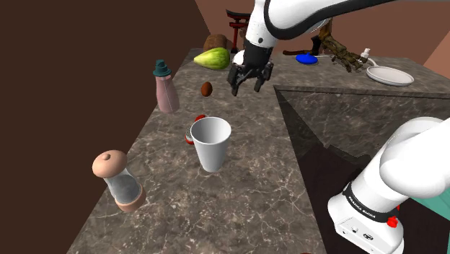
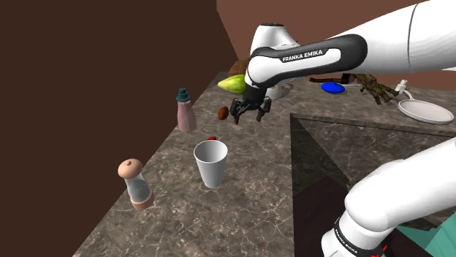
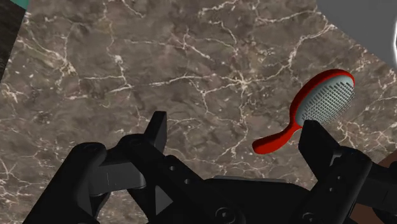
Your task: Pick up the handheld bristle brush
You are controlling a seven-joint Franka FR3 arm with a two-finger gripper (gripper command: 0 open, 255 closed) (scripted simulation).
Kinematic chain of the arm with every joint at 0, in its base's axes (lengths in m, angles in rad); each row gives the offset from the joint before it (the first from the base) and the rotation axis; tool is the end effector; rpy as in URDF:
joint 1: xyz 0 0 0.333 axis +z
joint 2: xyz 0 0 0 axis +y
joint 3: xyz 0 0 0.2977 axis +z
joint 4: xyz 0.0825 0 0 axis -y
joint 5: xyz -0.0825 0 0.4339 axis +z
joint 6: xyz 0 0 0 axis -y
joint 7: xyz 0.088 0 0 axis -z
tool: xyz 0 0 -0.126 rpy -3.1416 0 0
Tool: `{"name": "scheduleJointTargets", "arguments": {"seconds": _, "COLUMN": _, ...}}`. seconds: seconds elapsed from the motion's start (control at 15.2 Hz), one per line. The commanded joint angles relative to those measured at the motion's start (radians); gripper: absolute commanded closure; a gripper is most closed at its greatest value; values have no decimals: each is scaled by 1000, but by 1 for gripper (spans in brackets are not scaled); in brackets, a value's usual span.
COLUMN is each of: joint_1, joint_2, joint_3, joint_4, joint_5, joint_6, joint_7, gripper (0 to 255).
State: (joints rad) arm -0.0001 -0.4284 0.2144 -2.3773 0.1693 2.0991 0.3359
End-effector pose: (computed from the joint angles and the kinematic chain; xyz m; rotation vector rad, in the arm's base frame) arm 0.4789 0.1155 0.4384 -3.0201 0.3169 -0.1863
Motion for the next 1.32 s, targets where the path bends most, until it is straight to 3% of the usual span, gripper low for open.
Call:
{"name": "scheduleJointTargets", "arguments": {"seconds": 0.0, "joint_1": -2, "joint_2": 66, "joint_3": 28, "joint_4": 17, "joint_5": 1, "joint_6": 48, "joint_7": 54, "gripper": 0}}
{"name": "scheduleJointTargets", "arguments": {"seconds": 0.66, "joint_1": 3, "joint_2": 452, "joint_3": 139, "joint_4": 214, "joint_5": -96, "joint_6": 215, "joint_7": 364, "gripper": 0}}
{"name": "scheduleJointTargets", "arguments": {"seconds": 1.06, "joint_1": 52, "joint_2": 692, "joint_3": 137, "joint_4": 394, "joint_5": -193, "joint_6": 255, "joint_7": 542, "gripper": 0}}
{"name": "scheduleJointTargets", "arguments": {"seconds": 1.25, "joint_1": 57, "joint_2": 715, "joint_3": 132, "joint_4": 380, "joint_5": -202, "joint_6": 290, "joint_7": 546, "gripper": 0}}
